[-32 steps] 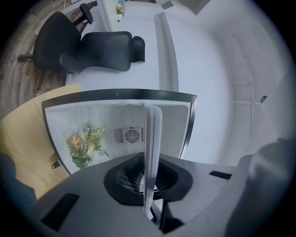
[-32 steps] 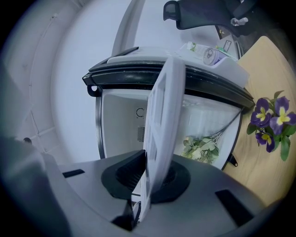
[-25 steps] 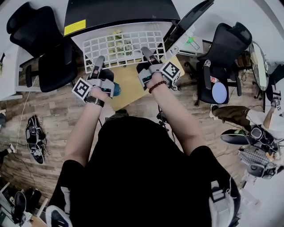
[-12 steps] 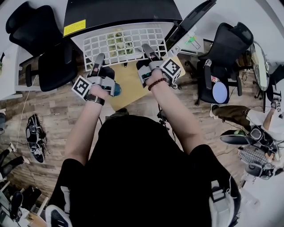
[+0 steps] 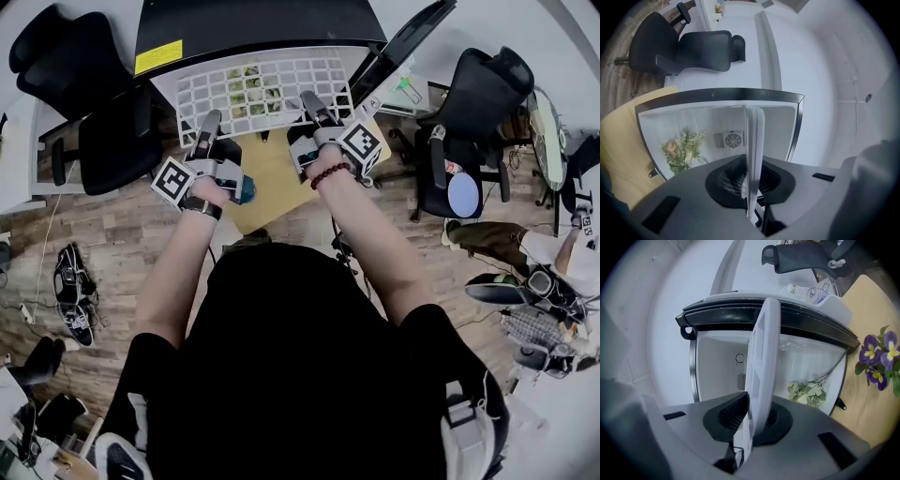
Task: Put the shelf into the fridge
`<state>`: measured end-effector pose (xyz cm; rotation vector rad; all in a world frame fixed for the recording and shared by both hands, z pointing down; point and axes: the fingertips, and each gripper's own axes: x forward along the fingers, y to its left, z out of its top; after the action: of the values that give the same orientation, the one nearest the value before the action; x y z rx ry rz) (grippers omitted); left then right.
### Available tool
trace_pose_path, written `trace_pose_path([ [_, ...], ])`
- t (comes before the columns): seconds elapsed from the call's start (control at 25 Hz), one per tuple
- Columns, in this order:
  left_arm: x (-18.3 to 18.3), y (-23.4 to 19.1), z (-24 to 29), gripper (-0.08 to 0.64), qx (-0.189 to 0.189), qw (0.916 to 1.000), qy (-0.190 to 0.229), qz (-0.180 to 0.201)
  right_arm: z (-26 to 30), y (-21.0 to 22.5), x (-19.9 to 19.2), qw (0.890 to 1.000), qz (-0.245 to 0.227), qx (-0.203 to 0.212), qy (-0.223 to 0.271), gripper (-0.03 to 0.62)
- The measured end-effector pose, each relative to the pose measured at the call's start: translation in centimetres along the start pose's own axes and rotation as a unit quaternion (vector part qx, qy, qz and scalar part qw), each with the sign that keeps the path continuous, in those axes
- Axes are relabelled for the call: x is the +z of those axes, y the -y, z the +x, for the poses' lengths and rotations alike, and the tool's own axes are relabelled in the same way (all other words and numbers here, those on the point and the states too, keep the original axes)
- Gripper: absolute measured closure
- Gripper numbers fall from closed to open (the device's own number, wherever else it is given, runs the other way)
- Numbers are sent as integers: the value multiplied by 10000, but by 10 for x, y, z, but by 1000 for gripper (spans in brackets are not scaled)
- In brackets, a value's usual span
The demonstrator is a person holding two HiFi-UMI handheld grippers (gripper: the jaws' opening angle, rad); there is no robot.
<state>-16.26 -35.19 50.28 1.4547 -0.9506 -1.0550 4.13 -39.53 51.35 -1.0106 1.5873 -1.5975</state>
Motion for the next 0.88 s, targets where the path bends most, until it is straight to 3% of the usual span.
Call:
trace_pose_path([
  [0.28,1,3,0,526,-313,9990,97,299,0,-1,-1,9994,-119,246,229,552],
  [0.68,5,0,8,526,-95,9998,106,140,9,-2,4,9993,30,50,363,555],
  [0.88,8,0,18,523,-166,9997,61,192,18,-2,8,9990,15,54,433,555],
])
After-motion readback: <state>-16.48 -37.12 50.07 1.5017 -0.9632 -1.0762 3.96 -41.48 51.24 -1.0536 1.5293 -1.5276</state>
